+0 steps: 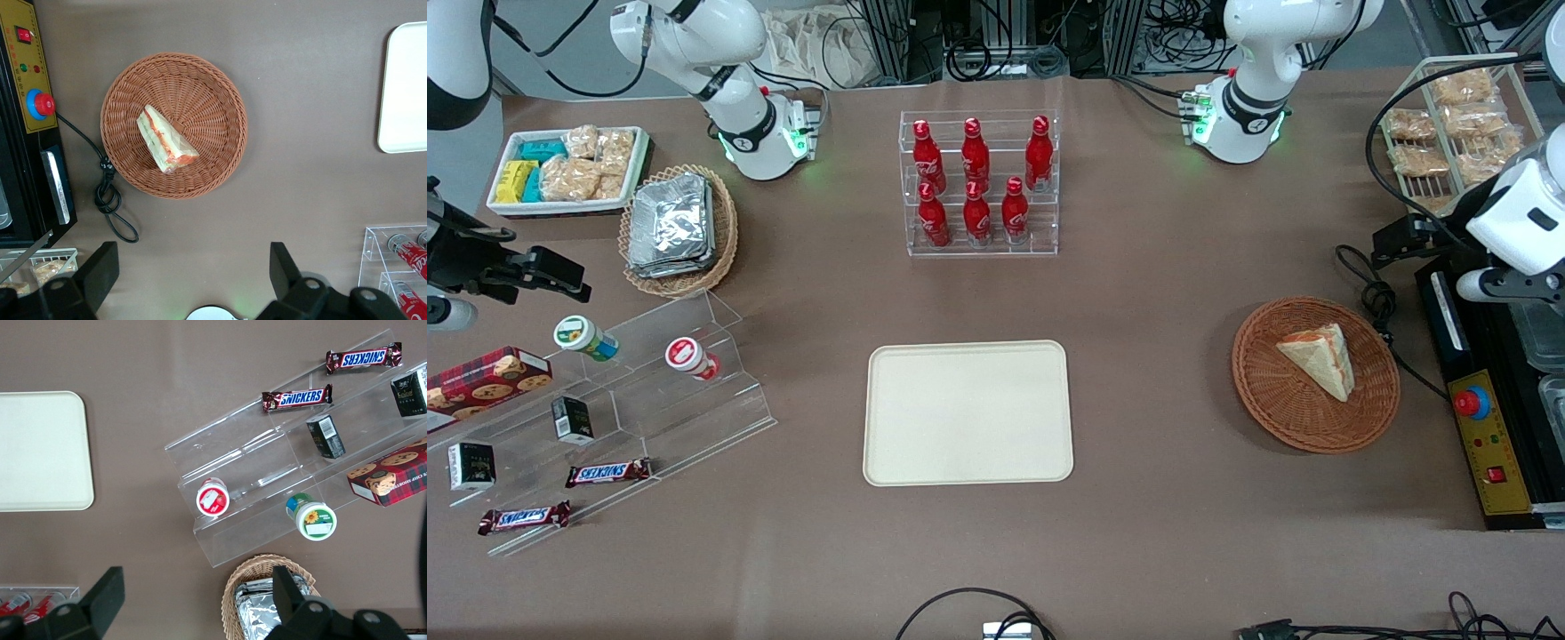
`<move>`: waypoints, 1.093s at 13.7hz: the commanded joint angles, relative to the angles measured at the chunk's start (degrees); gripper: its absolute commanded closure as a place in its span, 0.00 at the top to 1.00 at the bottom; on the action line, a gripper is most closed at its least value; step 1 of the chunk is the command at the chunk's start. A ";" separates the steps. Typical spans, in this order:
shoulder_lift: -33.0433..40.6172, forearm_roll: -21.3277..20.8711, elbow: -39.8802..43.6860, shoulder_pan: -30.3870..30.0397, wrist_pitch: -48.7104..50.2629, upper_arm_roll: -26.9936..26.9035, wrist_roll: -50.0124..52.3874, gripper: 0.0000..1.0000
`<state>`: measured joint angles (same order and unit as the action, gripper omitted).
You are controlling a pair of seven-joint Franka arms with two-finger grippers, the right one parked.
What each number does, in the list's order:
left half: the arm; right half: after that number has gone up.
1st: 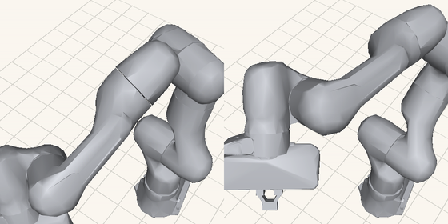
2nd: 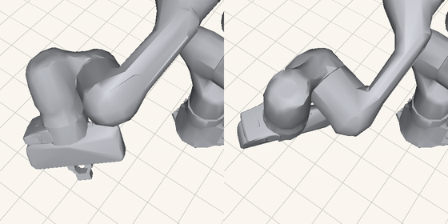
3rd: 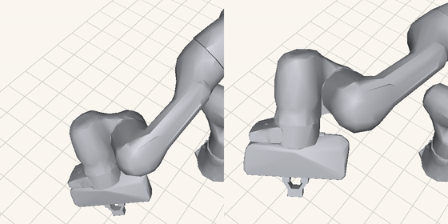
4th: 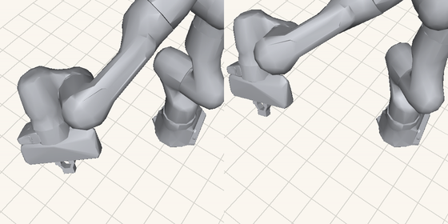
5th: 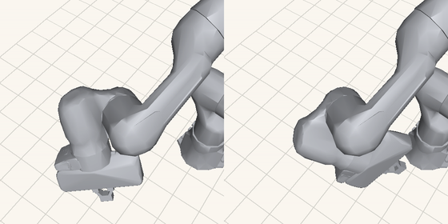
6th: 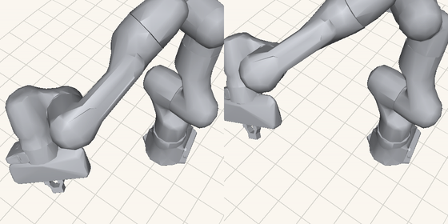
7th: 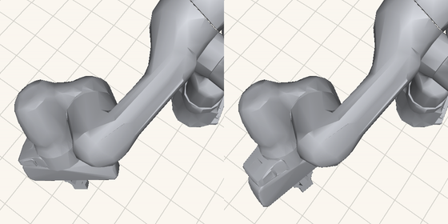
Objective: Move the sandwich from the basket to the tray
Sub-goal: 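Move the left gripper down over the wrapped sandwich in the wicker basket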
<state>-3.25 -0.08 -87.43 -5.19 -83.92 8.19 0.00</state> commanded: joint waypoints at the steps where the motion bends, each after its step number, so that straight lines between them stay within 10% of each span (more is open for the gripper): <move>1: -0.62 -1.40 1.91 0.35 0.87 -0.02 0.43 1.00; 7: -0.62 -3.34 -1.33 -0.09 -1.23 -0.37 5.51 1.00; 15: 4.74 -3.43 -30.50 -5.61 -30.66 -0.72 18.79 1.00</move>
<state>-2.56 -3.00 -111.29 -8.95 -110.11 7.25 16.39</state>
